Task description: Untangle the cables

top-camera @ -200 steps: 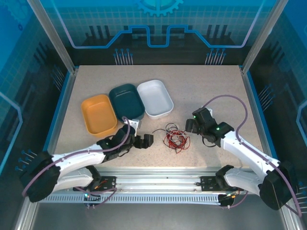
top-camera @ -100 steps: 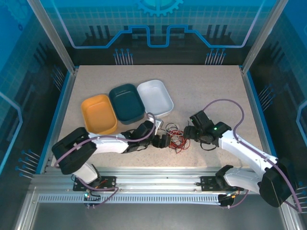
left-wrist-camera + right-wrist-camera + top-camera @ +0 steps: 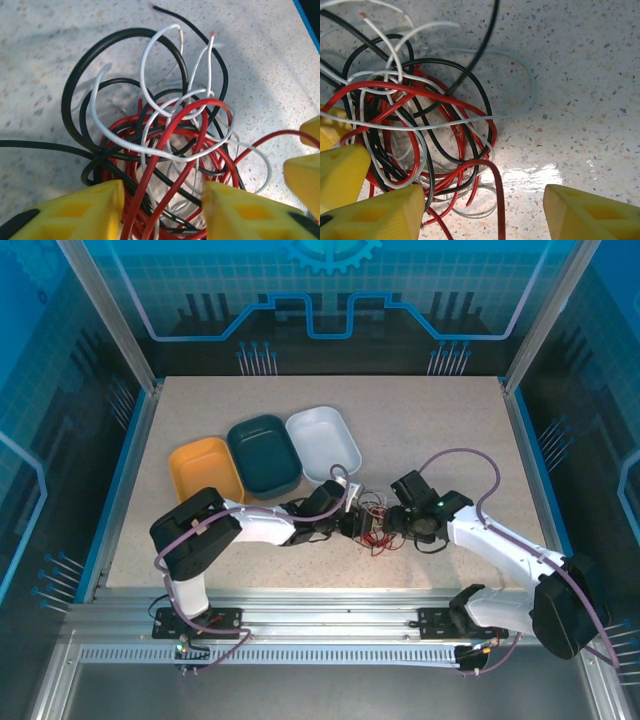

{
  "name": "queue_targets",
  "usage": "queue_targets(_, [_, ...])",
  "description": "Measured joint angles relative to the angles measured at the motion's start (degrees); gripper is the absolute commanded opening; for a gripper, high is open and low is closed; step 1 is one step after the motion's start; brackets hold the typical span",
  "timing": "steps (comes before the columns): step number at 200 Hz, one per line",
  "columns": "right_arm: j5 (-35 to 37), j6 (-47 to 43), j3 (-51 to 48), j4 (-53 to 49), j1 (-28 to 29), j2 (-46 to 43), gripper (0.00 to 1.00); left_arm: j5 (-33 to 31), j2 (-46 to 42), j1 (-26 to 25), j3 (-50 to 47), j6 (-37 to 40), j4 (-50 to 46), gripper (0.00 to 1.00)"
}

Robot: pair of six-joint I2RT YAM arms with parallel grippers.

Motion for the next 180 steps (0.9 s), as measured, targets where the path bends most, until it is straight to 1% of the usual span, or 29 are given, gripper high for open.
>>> queue_targets(20, [-0.76,0.02,-0.02,0.15,-0.22,0.0,0.61,-0.04,0.17,0.0,0.5,0.0,0.28,0.38])
queue_targets(35, [-1.55,0.07,-0.04,0.81,-0.22,0.0,0.56,-0.09,0.17,0.0,0.52,0.0,0.24,0.36])
queue_targets(68, [-3.21,1.05,-0.76,2.25,-0.81,0.33,0.37,-0.94,0.07,0.0,0.33,0.15,0.22,0.32])
queue_targets(99, [-4.13,0.98,-1.11,2.67,-2.47,0.81,0.21,-2.4,-1.42,0.0,-0.76,0.57,-0.28,0.26])
queue_targets(118, [-4.13,1.03,-1.11,2.45,-3.78,0.79,0.16,-3.54,-2.51,0.0,-1.14,1.2,-0.7,0.22])
queue_targets(132, [-4.07,0.79,-1.11,2.01,-4.76,0.24,0.15,-4.35,-3.08,0.0,-1.2,1.27,-1.03,0.2])
queue_targets(163, [-3.54,0.42,-1.09,0.33,-6.19,-3.26,0.14,-5.33,-3.63,0.0,-1.6,1.49,-1.29,0.18])
queue_targets(180, [-3.04,0.28,-1.09,-0.7,-6.86,-5.2,0.11,-5.7,-3.67,0.0,-1.6,1.53,-1.55,0.18])
